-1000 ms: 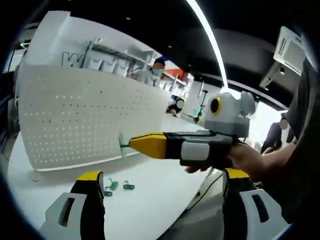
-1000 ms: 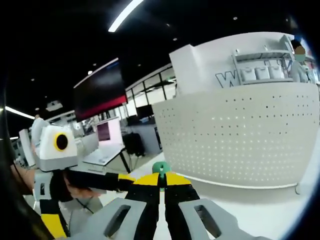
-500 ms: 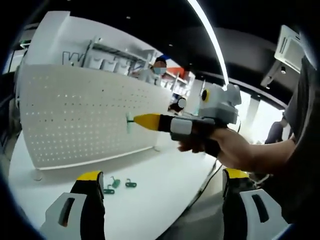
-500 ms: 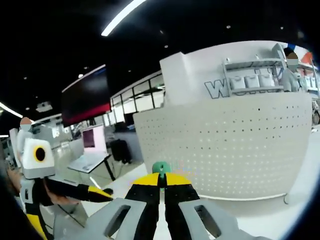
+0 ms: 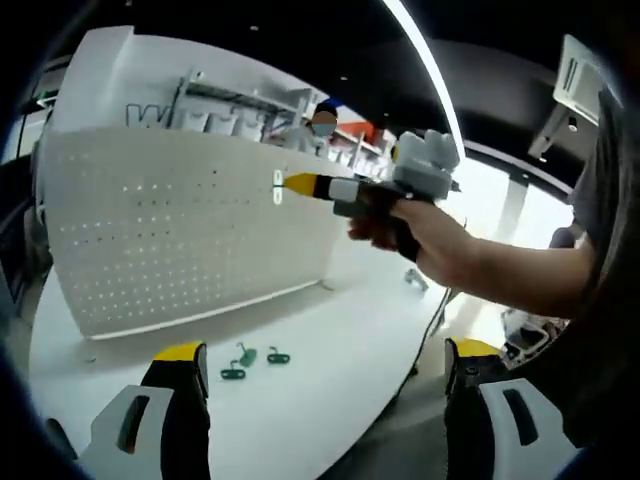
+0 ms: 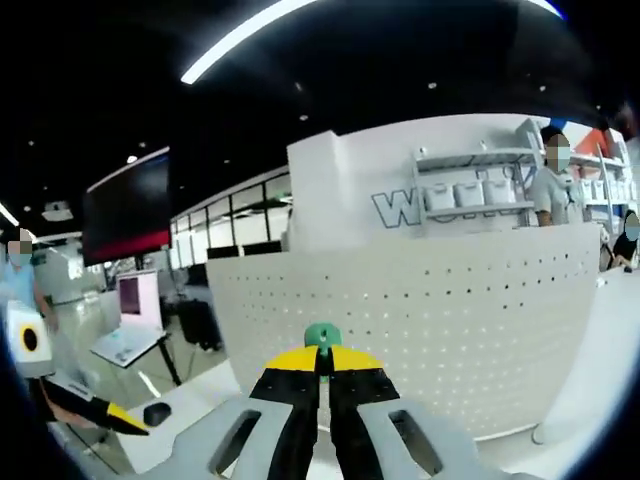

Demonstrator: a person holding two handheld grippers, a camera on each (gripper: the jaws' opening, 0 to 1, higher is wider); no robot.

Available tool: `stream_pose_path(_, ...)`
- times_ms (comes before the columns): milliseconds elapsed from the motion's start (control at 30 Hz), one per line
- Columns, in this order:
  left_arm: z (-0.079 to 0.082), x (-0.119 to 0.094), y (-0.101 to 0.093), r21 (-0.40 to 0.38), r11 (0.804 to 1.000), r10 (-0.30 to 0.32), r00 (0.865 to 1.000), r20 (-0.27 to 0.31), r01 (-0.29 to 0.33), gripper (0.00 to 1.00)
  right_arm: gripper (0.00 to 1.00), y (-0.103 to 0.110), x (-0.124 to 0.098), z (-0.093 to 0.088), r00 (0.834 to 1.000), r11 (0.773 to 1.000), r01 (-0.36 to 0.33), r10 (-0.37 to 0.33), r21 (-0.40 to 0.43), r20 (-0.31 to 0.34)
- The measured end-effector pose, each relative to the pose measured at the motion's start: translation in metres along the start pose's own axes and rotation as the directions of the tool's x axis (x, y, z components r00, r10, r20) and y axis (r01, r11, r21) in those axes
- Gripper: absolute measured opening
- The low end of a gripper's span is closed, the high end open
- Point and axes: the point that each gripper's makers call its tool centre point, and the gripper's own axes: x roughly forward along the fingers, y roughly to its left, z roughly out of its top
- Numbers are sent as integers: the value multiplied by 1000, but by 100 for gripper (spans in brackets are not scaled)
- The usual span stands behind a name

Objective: Insert the hook assembly into the mounting plate slot until the hook locks in place.

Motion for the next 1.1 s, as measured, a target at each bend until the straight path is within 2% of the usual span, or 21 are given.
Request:
stream_pose_path(433, -2, 0, 19, -58, 997, 41, 999, 3, -41, 100, 0, -28, 40, 14, 997, 998, 59, -57, -33, 49)
stream_pose_path(600, -4, -2, 22, -76, 996, 52, 999, -1, -52, 99, 0, -53, 51, 24, 988, 992, 122, -123, 19, 93)
stream_pose_path(800, -5, -4, 29, -80, 995, 63, 998, -14, -63, 99, 0, -76, 62, 30, 978, 985, 172, -171, -1, 117)
stream_pose_path(1033, -4, -6, 38, -98, 992, 83, 997, -8, -83, 98, 0, -83, 76, 34, 975, 983, 183, -180, -6, 132)
stream_pose_path(1100, -5, -6, 39, -102, 991, 85, 996, -13, -85, 98, 0, -81, 80, 35, 975, 982, 185, -177, -46, 136)
